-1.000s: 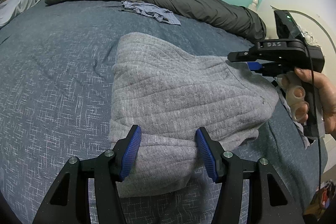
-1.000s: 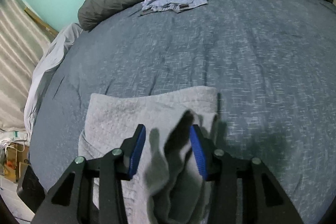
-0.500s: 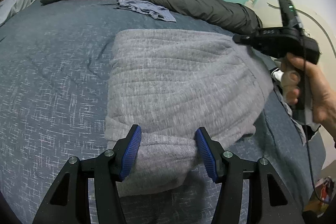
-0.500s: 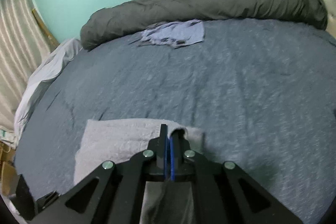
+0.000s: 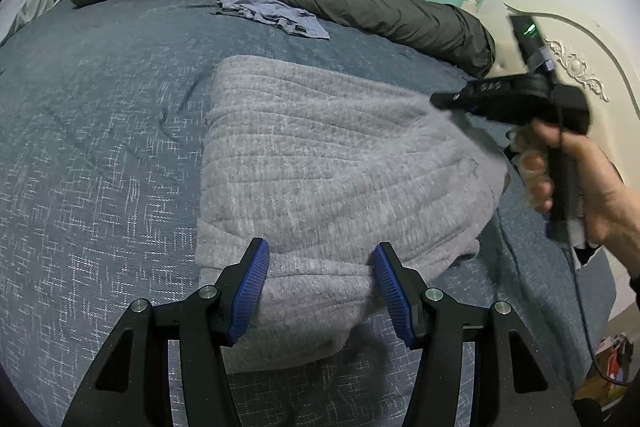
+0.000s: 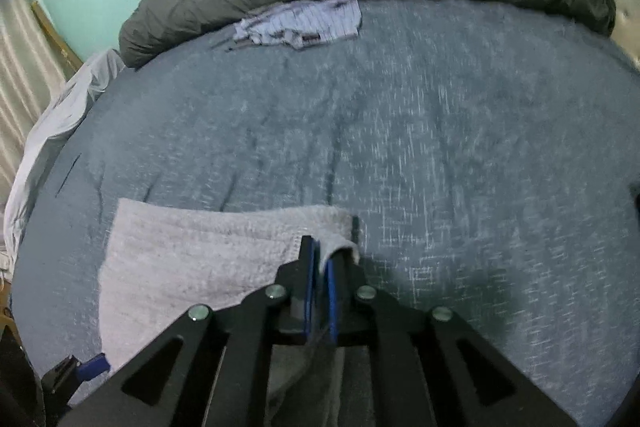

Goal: Fold clothes

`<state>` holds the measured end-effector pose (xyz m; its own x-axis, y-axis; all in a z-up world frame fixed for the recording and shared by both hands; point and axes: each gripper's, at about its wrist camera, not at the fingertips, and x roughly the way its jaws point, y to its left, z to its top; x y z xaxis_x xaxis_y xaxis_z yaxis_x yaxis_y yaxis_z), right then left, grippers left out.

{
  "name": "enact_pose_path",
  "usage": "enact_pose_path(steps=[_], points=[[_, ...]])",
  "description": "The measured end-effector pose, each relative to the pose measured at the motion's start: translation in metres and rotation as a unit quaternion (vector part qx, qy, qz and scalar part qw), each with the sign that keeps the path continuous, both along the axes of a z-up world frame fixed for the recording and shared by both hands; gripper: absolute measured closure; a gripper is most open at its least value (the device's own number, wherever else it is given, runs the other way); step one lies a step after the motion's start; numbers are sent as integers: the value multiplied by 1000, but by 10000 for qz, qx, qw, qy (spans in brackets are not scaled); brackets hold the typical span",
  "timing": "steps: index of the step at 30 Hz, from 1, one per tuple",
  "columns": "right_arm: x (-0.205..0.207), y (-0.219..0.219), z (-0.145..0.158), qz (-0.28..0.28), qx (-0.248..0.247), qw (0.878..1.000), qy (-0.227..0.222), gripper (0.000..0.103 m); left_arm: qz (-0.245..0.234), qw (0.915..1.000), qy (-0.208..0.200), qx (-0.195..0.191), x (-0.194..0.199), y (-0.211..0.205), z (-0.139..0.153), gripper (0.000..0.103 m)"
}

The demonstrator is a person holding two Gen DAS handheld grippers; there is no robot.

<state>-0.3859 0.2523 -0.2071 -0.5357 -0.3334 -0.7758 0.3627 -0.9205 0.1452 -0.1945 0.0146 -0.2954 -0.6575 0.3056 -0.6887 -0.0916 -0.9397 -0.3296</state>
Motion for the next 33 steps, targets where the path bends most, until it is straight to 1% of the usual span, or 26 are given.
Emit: enact_pose_path(steps=[2, 4, 7, 10, 12, 14, 16, 19, 21, 23, 25, 28, 31, 33], points=[[4, -1, 5, 24, 65, 10000, 54, 93, 8, 10000, -4, 0, 0, 1, 0, 45], [8, -2, 9, 47, 130, 9998, 107, 91, 6, 10000, -5, 1, 0, 1, 0, 45], [12, -3, 16, 68, 225, 9996, 182, 91, 8, 10000, -6, 11, -1, 1, 0, 45], [8, -3, 17, 15, 324, 9992, 217, 91, 0, 10000, -3, 19, -2, 1, 1, 45], [4, -3, 12, -45, 465, 9988, 159, 91, -2, 10000, -8, 23, -3, 1, 2, 45], [-1, 1, 8, -240, 544, 9982, 28, 91, 2, 10000, -16, 32, -1, 1, 1, 45], [-3, 14, 10, -537, 375, 9978, 29, 91, 0, 10000, -19, 63, -2, 0, 3, 44], [8, 22, 18, -521, -57, 9986, 99, 90, 27, 9999, -36, 110, -3, -1, 7, 44], [22, 17, 24, -341, -322, 9988, 119, 90, 35, 9998, 20, 185, 0, -3, 14, 44], [40, 5, 25, -26, -606, 9981, 90, 90, 61, 9996, 142, 237, 3, -8, 24, 44], [54, -10, 20, 233, -693, 9973, -1, 91, 142, 9992, 217, 295, 5, -17, 31, 44], [72, -36, -1, 576, -604, 9964, -164, 91, 283, 9988, 184, 348, 5, -28, 30, 44], [81, -51, -29, 628, -356, 9970, -284, 91, 423, 9982, 63, 415, 4, -40, 25, 44], [81, -53, -45, 577, -136, 9980, -239, 91, 456, 9981, -35, 415, 4, -45, 21, 44]])
